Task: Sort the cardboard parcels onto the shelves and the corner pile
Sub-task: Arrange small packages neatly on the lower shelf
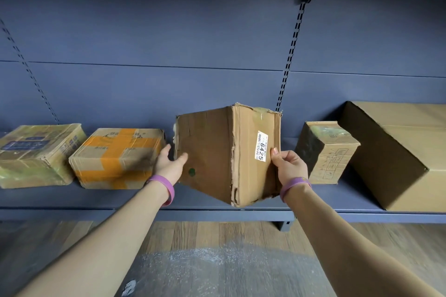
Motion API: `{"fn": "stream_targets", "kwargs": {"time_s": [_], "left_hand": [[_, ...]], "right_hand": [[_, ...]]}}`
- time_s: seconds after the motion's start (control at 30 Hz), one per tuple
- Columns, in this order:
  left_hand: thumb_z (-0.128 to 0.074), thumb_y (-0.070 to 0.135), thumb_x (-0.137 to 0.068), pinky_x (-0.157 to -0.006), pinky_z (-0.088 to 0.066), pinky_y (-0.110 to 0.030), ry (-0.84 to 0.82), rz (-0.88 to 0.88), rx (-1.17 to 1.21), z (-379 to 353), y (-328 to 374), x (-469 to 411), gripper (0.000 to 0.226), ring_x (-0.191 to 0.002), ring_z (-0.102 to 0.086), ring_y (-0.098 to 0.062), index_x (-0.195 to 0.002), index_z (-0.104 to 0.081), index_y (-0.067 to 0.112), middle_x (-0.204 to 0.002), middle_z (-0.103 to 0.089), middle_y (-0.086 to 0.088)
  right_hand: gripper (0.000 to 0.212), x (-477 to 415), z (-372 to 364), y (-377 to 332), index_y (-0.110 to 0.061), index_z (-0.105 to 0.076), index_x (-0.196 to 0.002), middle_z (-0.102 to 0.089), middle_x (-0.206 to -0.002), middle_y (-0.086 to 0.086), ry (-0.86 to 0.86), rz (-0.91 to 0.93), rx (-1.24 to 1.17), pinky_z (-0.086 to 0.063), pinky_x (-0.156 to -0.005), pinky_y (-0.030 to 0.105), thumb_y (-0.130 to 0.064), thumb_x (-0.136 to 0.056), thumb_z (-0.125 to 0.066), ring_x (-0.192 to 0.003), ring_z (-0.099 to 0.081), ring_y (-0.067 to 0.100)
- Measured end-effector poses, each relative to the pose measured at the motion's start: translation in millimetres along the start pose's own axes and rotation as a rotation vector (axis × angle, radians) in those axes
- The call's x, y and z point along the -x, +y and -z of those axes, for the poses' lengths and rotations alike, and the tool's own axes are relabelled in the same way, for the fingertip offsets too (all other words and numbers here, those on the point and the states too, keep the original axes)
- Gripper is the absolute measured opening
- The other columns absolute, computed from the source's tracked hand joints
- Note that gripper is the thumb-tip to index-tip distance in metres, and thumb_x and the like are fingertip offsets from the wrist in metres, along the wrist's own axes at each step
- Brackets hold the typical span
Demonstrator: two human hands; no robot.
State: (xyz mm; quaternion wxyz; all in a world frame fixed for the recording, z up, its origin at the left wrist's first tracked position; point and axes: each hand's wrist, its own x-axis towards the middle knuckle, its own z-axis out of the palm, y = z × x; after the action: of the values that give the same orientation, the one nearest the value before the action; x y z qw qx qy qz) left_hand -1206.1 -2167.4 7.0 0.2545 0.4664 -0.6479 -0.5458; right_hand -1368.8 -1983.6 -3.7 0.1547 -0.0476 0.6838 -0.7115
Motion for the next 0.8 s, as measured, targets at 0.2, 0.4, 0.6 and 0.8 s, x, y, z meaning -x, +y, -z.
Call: {"fn": "stream_targets", "kwargs": {"time_s": [0.2, 0.4, 0.6, 0.8], "left_hand": [[-0.059, 0.073, -0.08, -0.105, -0.044, -0.048, -0.23, -0.034, 0.248, -21.9, 29.3, 23.3, 0.035, -0.117, -0.055, -0.021, -0.092, -0.059, 0.04, -0.123, -0.06, 0.003], [-0.062, 0.03, -0.096, -0.073, -0.048, -0.025, -0.192, -0.217, 0.054, -34.1, 27.0, 25.2, 0.01, -0.097, -0.062, -0.013, -0.103, -0.062, 0.022, -0.096, -0.066, 0.007], [-0.051, 0.021, -0.103, -0.073, -0.049, -0.029, -0.036, -0.136, 0.12, -15.6, 19.5, 14.1, 0.017, -0.09, -0.061, -0.015, -0.107, -0.066, 0.014, -0.099, -0.068, -0.002], [-0.047, 0.022, -0.104, -0.087, -0.052, -0.039, -0.012, -0.091, 0.152, 7.9, 9.3, 1.6, 0.02, -0.102, -0.062, -0.023, -0.111, -0.065, 0.014, -0.108, -0.068, -0.006]], "right_hand": [[0.03, 4.8, -19.2, -1.3, -0.017, -0.053, -0.069, -0.06, -0.072, -0.001, 0.123, 0.052, -0.018, -0.05, -0.082, 0.041, -0.028, -0.091, -0.07, -0.075, -0.053, 0.016], [0.028, 11.3, -23.0, -1.1, -0.015, -0.055, -0.069, -0.059, -0.069, -0.002, 0.01, 0.115, 0.058, -0.048, -0.064, 0.027, -0.022, -0.086, -0.076, -0.066, -0.053, 0.013], [0.014, 19.5, -27.1, -4.0, -0.014, -0.064, -0.08, -0.067, -0.082, -0.001, -0.231, 0.072, -0.03, -0.054, -0.074, 0.026, -0.021, -0.085, -0.075, -0.077, -0.062, 0.011], [0.033, 2.3, -18.8, 11.4, -0.012, -0.063, -0.11, -0.066, -0.111, 0.001, -0.142, 0.021, 0.195, -0.052, -0.094, 0.038, -0.041, -0.093, -0.062, -0.097, -0.059, 0.016]]}}
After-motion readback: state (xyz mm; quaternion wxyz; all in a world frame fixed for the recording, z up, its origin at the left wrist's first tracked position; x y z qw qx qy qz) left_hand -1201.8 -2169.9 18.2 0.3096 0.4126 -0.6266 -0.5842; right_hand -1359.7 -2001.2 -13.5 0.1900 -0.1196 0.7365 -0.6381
